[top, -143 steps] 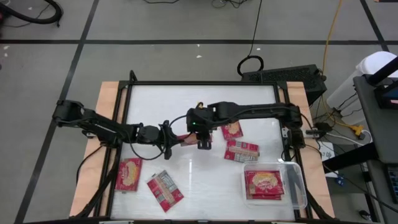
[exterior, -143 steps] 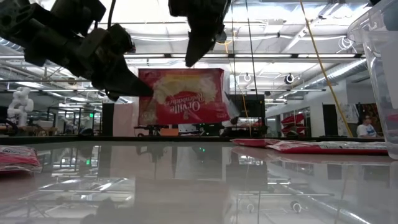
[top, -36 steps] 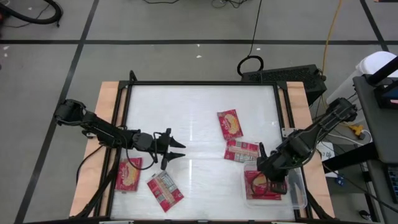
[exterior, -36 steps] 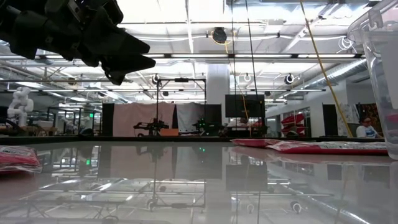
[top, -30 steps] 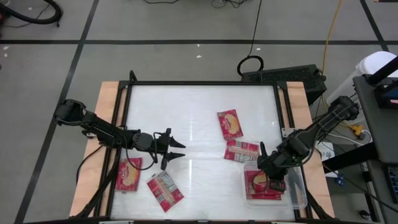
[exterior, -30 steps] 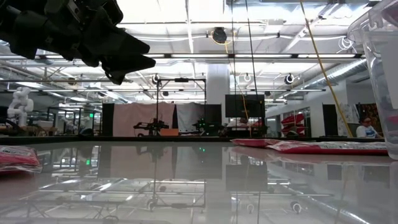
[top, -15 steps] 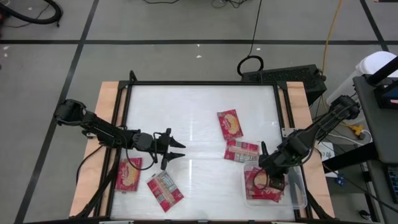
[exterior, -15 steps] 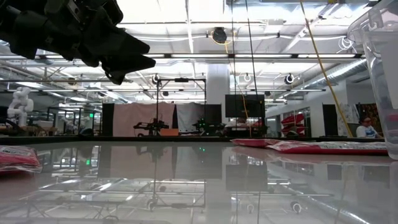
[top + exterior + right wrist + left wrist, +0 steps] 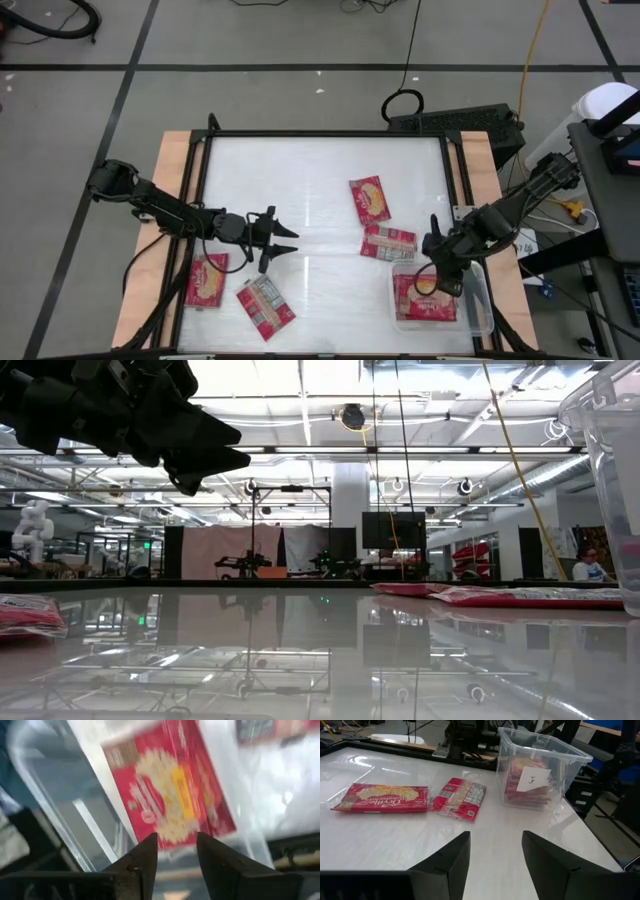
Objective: Sort popcorn bags into baskets
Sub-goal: Put the red popcorn pack into the transparent bin
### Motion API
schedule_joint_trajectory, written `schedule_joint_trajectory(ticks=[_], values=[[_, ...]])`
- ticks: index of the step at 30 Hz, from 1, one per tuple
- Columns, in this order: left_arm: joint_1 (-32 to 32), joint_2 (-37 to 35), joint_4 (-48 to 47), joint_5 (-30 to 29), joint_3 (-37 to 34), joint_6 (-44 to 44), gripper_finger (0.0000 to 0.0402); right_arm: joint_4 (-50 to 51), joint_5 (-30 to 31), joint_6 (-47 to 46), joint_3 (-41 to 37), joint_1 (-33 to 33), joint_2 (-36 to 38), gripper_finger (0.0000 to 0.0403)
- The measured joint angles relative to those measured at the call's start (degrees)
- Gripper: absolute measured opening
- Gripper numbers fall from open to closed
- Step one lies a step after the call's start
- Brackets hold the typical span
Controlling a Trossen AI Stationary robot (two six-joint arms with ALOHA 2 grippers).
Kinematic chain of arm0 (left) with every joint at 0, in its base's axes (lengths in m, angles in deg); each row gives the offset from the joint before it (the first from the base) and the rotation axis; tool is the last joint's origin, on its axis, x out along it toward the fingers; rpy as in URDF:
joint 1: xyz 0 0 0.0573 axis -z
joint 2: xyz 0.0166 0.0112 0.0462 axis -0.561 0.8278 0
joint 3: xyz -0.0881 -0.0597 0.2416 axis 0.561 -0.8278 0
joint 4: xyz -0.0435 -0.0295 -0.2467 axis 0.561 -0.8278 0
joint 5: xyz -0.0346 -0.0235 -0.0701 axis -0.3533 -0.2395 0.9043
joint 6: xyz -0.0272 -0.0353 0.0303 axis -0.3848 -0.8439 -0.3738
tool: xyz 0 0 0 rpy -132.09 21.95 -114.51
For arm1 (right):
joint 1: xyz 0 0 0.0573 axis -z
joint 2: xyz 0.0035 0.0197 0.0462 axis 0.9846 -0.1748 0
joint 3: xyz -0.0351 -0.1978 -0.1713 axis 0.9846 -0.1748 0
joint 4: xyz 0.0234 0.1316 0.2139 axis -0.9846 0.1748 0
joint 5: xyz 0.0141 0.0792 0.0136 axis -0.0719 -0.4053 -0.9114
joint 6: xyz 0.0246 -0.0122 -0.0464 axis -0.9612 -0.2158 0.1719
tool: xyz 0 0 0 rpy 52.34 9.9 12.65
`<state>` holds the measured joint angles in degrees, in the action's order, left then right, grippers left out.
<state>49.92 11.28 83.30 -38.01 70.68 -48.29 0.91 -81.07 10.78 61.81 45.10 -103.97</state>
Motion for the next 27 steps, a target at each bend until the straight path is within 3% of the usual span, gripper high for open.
schedule_joint_trajectory(ticks=[10, 27], values=[[-0.12, 0.0, 0.19, -1.97, 0.0, 1.76, 0.0182, 4.94, 19.58, 0.15, 11.09, 3.55, -3.28, 0.0095], [-2.23, 0.0, 0.17, -2.87, -0.02, 2.99, 0.0182, 5.52, 20.45, 24.38, 13.4, 26.63, -18.87, 0.009]])
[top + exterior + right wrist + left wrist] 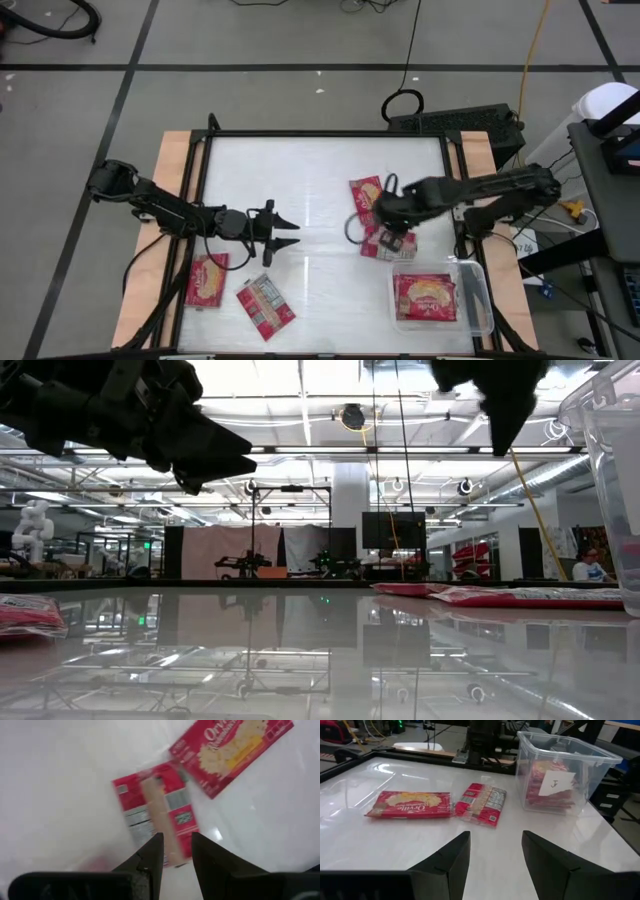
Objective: Sort popcorn bags into baskets
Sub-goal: Put the red popcorn pack into the transparent bin
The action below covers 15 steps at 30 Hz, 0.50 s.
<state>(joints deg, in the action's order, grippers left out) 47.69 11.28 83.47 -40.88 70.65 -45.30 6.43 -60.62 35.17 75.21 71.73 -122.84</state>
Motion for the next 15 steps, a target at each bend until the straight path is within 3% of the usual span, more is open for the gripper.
schedule_joint_trajectory(ticks=[6, 15], values=[[0.02, 0.0, -1.37, 0.01, 0.0, 0.0, 0.0182, -1.48, -0.52, 9.28, -0.02, 4.48, -7.59, 0.0094], [0.02, 0.09, -4.17, 0.01, -0.02, -0.07, 0.0182, -8.32, -6.15, 18.32, -0.08, 5.54, -19.22, 0.0131]])
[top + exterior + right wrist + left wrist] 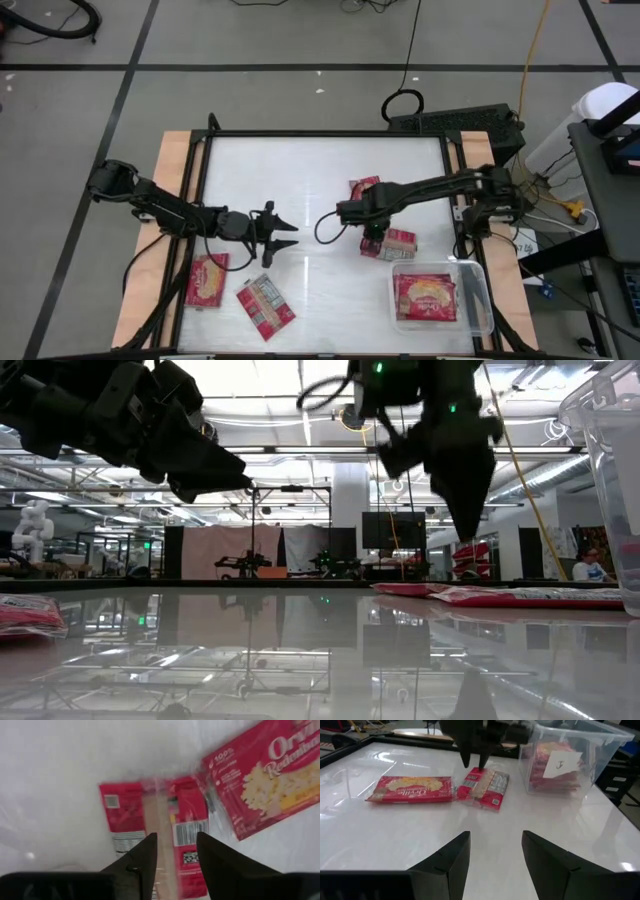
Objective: Sort popcorn bags into baskets
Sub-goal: Put the red popcorn pack into the transparent bin
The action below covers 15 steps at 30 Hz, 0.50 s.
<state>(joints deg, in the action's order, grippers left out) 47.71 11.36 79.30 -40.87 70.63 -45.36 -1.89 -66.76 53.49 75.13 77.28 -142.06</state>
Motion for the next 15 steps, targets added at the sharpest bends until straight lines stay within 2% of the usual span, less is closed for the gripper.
schedule_joint_trajectory(ticks=[6, 15], values=[[0.0, 0.02, -0.44, 0.0, 0.0, -0.39, 0.0182, -2.73, 0.08, 2.69, -0.01, 0.02, -5.83, 0.0144], [0.0, 0.04, -2.34, 0.0, 0.0, -0.39, 0.0182, -10.14, -0.2, 4.81, -0.01, -0.04, -9.8, 0.0142]])
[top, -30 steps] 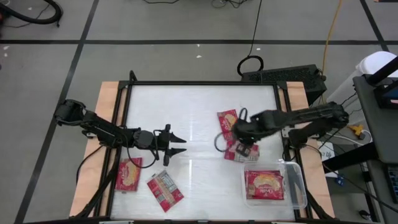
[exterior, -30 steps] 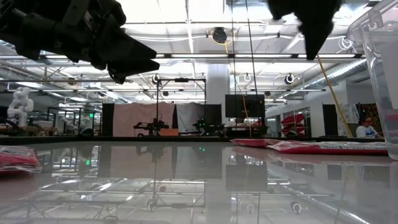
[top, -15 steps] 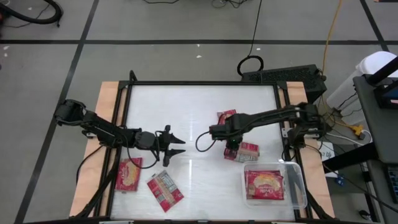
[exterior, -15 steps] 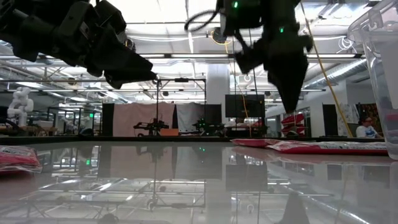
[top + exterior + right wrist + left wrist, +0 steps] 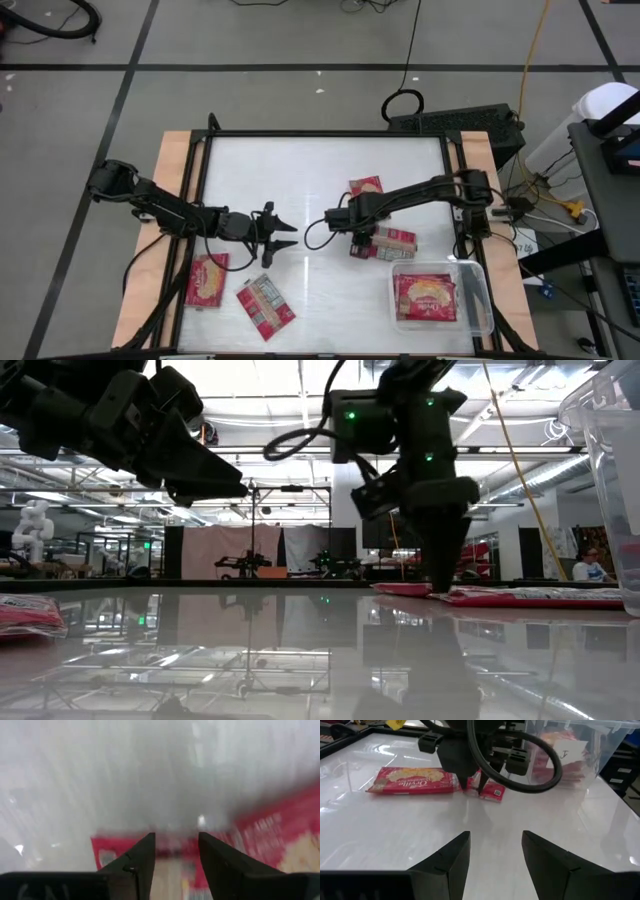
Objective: Sort popcorn bags into baskets
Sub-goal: Put the red popcorn pack into the transparent bin
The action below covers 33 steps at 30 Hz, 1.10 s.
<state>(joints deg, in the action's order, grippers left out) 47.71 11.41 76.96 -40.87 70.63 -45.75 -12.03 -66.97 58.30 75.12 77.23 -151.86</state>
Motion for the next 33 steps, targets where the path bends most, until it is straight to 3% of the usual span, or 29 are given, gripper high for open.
schedule_joint_trajectory(ticks=[12, 23, 33], values=[[0.09, 0.0, -1.99, 0.02, 0.0, -1.0, 0.0182, -12.83, -1.14, -1.12, -0.04, -0.16, 0.15, 0.0141], [0.07, 0.02, -2.37, 0.03, 0.0, 0.27, 0.0182, 8.16, 4.38, -10.98, -1.58, -3.21, 3.05, 0.0141], [0.07, 0.02, -2.27, 0.04, 0.0, -0.31, 0.0182, -7.19, -3.97, -15.81, -11.33, -4.34, 3.55, 0.0141]])
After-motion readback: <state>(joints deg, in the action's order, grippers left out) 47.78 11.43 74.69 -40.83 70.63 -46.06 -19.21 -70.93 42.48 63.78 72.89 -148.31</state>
